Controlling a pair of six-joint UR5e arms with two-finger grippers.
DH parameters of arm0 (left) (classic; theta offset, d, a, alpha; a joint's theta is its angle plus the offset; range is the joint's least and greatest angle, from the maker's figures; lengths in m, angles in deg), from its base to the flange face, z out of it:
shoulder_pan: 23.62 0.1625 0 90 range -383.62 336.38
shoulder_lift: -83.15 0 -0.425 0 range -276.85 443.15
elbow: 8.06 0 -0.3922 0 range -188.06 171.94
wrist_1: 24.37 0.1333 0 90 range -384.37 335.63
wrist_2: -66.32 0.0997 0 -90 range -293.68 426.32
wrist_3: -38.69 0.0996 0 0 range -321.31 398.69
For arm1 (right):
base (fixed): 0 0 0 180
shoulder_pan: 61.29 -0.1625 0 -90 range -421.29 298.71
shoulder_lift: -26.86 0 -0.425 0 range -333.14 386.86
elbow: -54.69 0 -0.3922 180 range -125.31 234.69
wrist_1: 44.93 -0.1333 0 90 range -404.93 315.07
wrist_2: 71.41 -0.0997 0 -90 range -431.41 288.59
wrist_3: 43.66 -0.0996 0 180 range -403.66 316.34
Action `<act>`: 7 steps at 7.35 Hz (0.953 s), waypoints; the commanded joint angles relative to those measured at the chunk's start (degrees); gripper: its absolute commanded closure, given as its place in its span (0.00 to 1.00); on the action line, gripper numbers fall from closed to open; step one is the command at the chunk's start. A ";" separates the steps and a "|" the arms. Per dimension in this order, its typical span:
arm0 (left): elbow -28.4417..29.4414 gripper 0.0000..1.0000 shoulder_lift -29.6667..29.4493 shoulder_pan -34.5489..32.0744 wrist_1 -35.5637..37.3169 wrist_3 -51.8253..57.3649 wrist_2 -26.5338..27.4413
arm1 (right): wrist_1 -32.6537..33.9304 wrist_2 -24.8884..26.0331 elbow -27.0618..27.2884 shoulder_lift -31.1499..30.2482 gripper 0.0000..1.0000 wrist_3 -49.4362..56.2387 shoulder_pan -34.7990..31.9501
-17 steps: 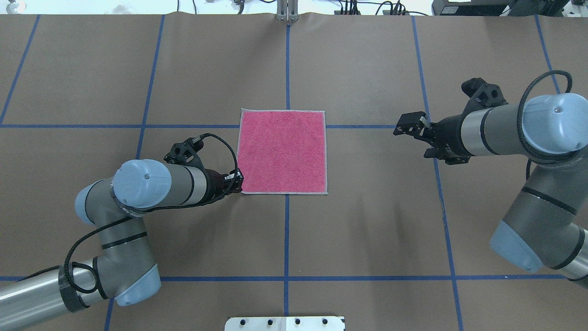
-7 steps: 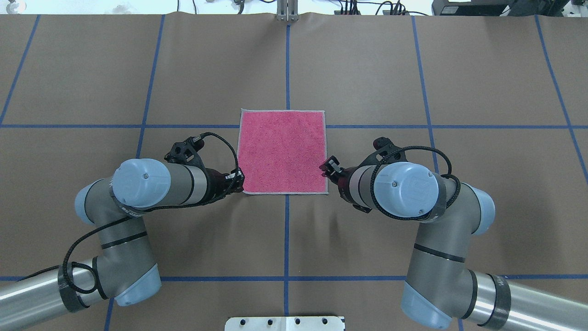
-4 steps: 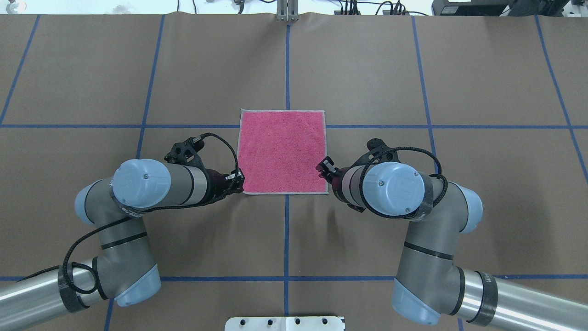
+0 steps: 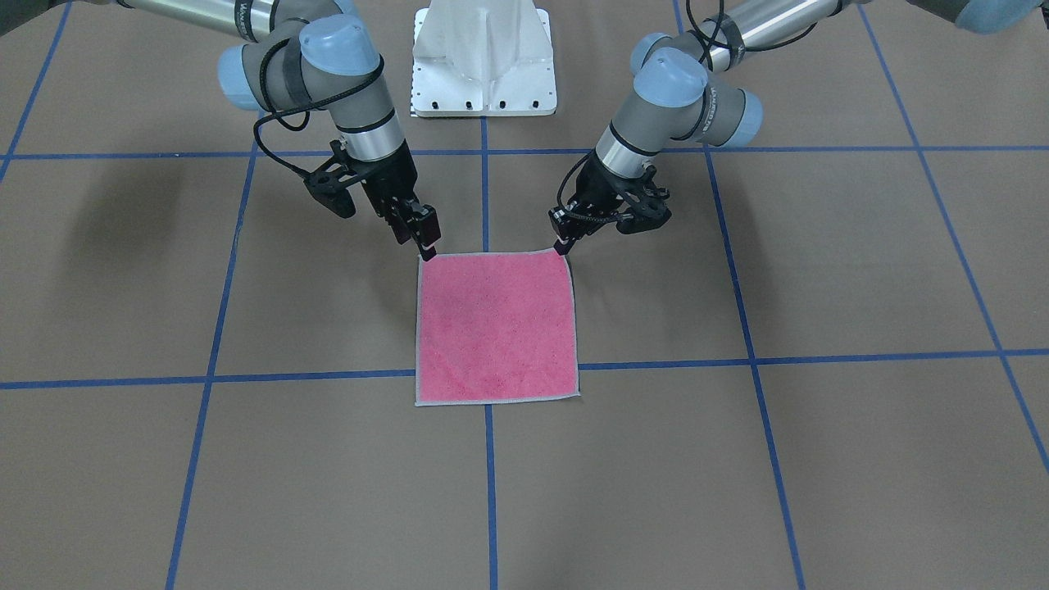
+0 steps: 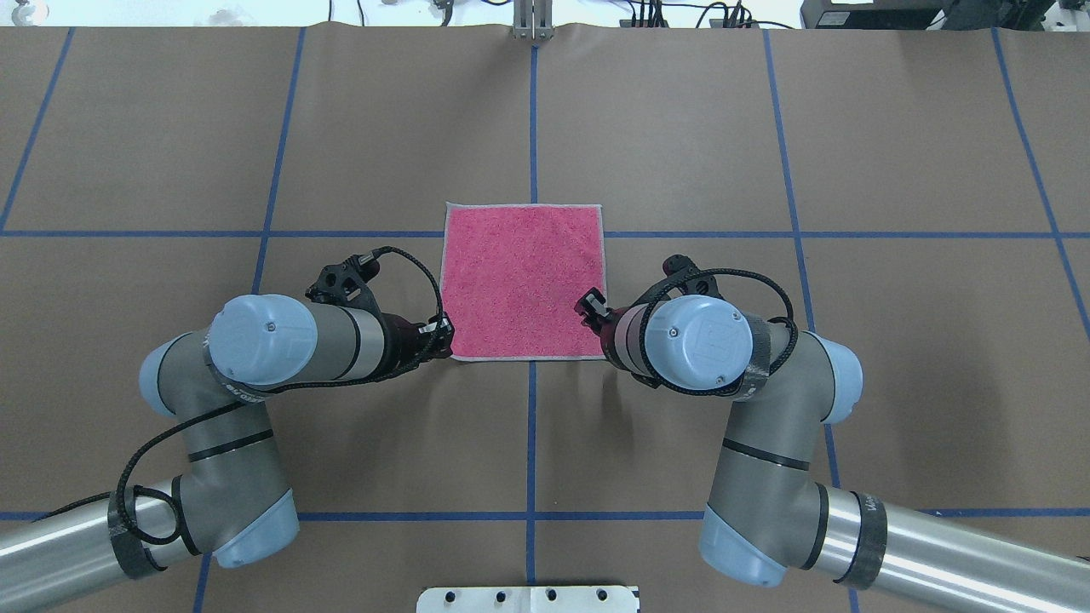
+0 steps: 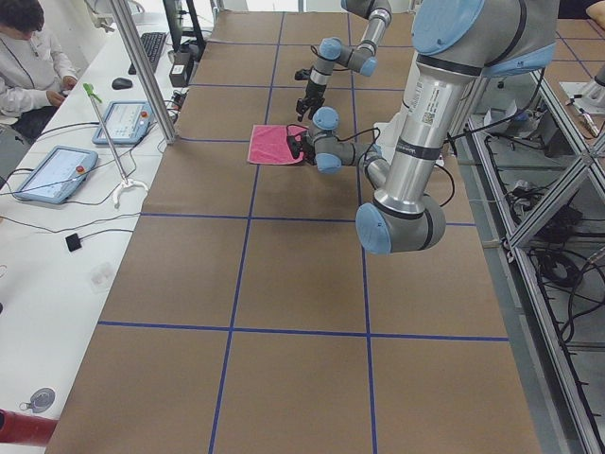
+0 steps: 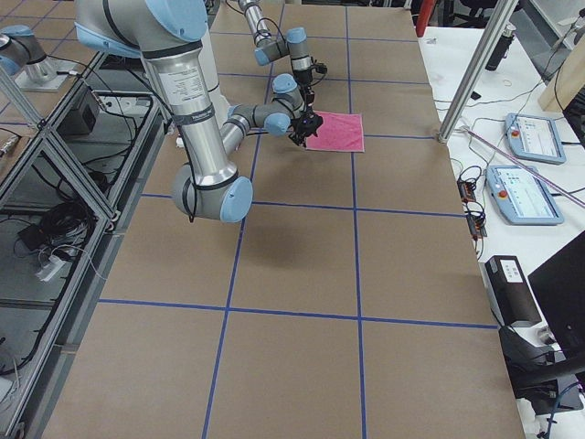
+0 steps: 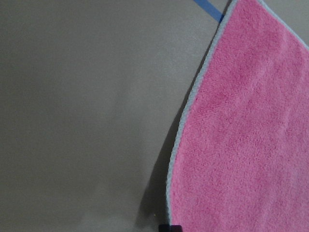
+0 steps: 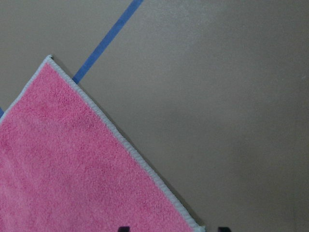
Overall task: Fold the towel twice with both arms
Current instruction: 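Lower the right gripper onto the towel corner and close it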
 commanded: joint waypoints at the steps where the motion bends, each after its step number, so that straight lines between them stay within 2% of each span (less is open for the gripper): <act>1: 0.04 1.00 0.00 0.00 -0.07 0.08 -0.01 | -0.50 0.00 -1.40 0.32 0.33 0.35 0.01; 7: 0.13 1.00 0.00 0.00 -0.24 0.08 -0.01 | 0.11 0.00 -1.58 0.58 0.37 0.52 0.01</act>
